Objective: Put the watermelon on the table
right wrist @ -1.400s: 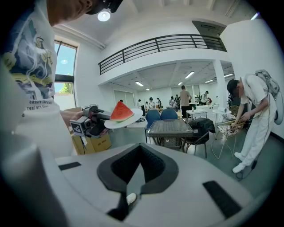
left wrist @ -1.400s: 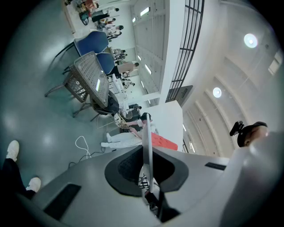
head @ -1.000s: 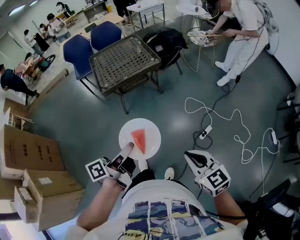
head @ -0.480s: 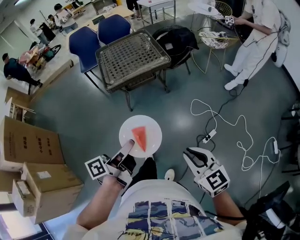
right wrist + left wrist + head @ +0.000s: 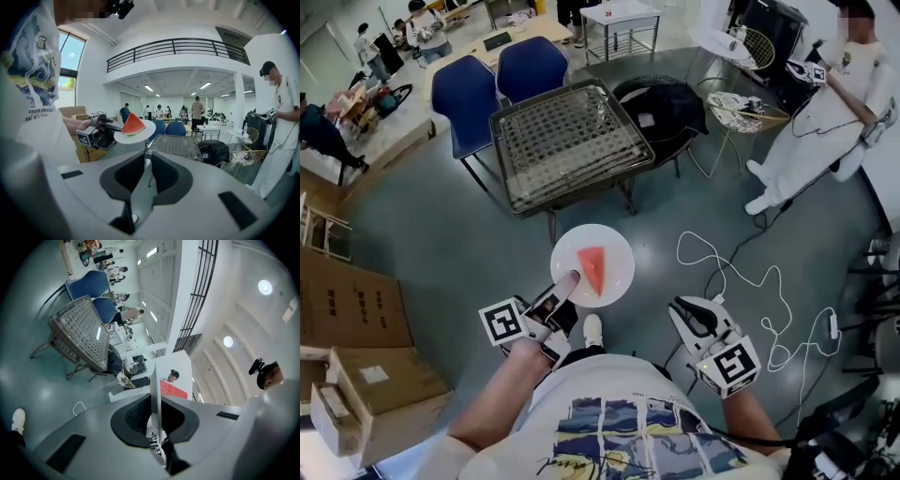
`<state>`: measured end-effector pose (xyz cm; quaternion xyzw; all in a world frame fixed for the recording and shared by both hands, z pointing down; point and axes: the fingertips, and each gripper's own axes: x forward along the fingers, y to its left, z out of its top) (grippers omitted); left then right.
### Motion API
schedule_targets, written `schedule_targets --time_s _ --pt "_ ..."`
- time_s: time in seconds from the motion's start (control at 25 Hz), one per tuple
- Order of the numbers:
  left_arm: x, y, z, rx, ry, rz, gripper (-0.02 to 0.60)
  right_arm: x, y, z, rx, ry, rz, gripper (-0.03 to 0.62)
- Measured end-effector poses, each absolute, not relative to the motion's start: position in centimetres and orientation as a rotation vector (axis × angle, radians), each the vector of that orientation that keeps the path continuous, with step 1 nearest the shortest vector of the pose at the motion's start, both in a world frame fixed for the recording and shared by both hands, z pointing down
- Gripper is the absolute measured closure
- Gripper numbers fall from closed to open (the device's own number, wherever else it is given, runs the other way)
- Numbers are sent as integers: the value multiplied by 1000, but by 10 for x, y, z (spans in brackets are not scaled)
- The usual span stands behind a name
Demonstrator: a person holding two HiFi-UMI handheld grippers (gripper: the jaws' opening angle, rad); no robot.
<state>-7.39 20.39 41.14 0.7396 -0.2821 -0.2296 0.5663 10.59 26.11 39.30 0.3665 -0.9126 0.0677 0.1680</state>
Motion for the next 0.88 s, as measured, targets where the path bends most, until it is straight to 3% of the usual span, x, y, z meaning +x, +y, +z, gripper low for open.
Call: schedule_targets --time_s 0.32,0.88 --pt "-100 114 425 1712 -668 -515 555 73 173 392 1077 -2605 258 543" --pt "-63 -70 454 1680 -786 -539 555 153 -3 385 1000 -2635 223 562"
